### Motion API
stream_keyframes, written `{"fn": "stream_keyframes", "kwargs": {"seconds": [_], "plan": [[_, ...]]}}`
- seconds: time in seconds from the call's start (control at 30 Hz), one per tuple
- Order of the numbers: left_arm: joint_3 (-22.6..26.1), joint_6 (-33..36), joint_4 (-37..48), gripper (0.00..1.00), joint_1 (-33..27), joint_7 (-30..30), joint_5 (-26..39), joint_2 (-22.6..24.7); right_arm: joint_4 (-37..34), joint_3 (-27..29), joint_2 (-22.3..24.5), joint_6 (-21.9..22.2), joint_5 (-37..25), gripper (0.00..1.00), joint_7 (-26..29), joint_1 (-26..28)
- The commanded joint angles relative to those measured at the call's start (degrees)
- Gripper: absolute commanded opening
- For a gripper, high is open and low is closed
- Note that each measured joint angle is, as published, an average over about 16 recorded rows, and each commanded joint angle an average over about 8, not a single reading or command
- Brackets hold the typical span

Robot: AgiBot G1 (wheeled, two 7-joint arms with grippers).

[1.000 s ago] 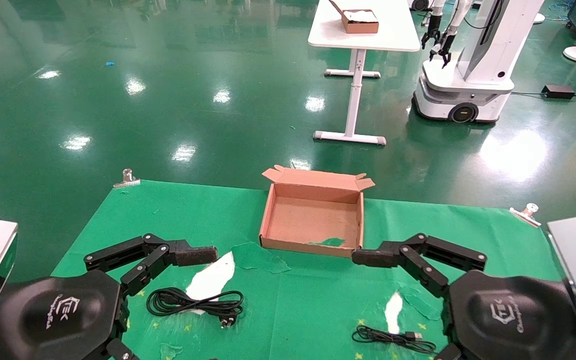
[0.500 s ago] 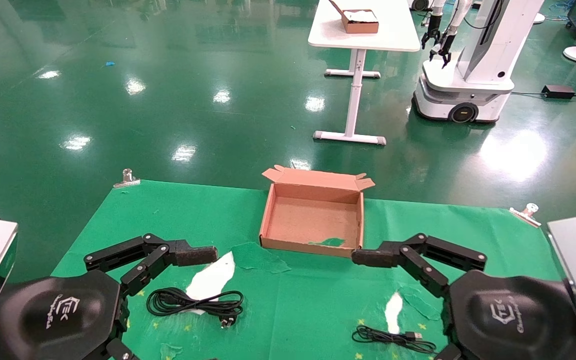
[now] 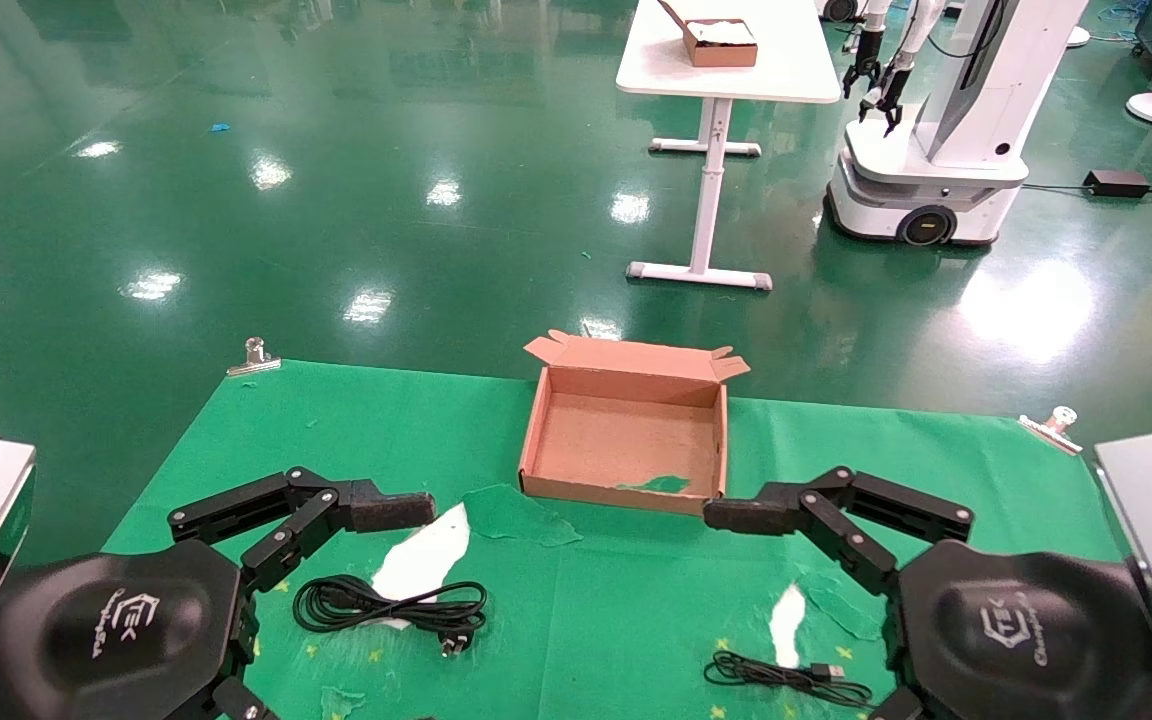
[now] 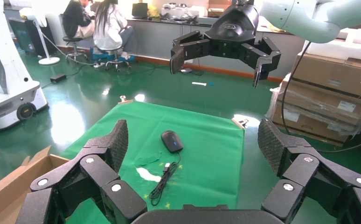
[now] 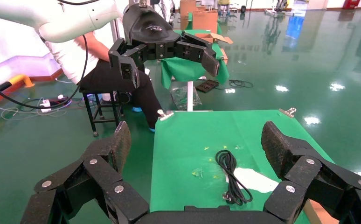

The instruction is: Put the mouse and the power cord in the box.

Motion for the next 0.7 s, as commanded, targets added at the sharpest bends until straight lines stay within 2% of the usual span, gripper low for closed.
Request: {"fn": "stream_keyframes", "kwargs": {"seconds": [0.03, 0.5, 0.6, 0.7], "plan": [[0.00, 0.00, 0.00, 1.00, 0.00, 0.00, 0.00, 0.00, 0.00, 0.00, 0.00, 0.00, 0.00, 1.00, 0.00, 0.00], [0.38, 0.09, -0.11, 1.00, 0.03, -0.27, 0.73, -0.20, 0.04, 0.02, 0.32, 0.07, -0.52, 1.00, -0.32, -0.02], [1.94, 0.39, -0.54, 1.00, -0.75, -1.74, 3.72, -0.72, 0.53, -0.22, 1.42, 0.61, -3.40, 1.00, -1.74, 0.13], [4.96, 1.32, -0.91, 1.00, -3.30, -4.72, 9.49, -0.97, 1.36, -0.86, 2.87, 2.08, -8.86, 1.00, -3.90, 0.66]]}}
